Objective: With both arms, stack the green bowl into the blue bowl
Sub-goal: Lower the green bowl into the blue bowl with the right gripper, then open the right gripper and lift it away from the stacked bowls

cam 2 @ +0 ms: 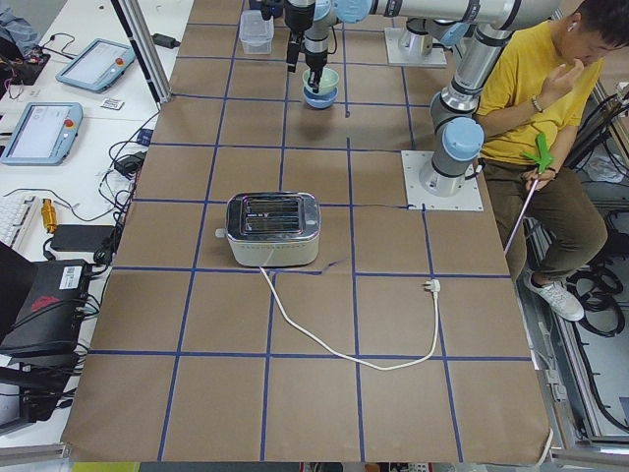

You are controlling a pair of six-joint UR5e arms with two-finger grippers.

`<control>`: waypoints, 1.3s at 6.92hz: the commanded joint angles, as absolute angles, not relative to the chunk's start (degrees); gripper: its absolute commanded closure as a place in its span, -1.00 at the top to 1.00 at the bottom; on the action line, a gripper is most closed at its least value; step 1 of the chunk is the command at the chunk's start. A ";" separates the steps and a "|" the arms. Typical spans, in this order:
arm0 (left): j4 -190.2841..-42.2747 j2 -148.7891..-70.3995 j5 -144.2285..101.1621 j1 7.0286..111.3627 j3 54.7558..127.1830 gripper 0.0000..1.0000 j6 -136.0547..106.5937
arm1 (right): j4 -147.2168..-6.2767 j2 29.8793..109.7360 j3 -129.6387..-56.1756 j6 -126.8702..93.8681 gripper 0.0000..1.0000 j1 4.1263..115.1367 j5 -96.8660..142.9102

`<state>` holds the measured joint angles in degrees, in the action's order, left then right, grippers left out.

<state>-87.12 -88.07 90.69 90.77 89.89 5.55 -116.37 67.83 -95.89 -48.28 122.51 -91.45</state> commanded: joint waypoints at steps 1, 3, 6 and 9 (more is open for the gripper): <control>-85.26 -88.24 90.88 90.79 90.09 1.00 3.09 | -116.45 67.32 -95.80 -48.34 0.99 122.43 -92.11; -86.91 -88.42 90.97 90.44 90.00 1.00 0.88 | -113.23 68.11 -91.00 -47.38 1.00 119.29 -92.11; -88.95 -88.51 90.88 89.91 89.12 1.00 0.88 | -103.98 72.57 -84.99 -27.75 1.00 106.13 -91.58; -88.68 -88.42 90.88 89.74 89.73 1.00 0.79 | -95.39 79.42 -86.82 -9.01 1.00 94.68 -91.58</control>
<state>-88.88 -88.49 90.92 89.86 89.32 0.86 -99.02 76.09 -85.63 -16.17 98.25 -91.61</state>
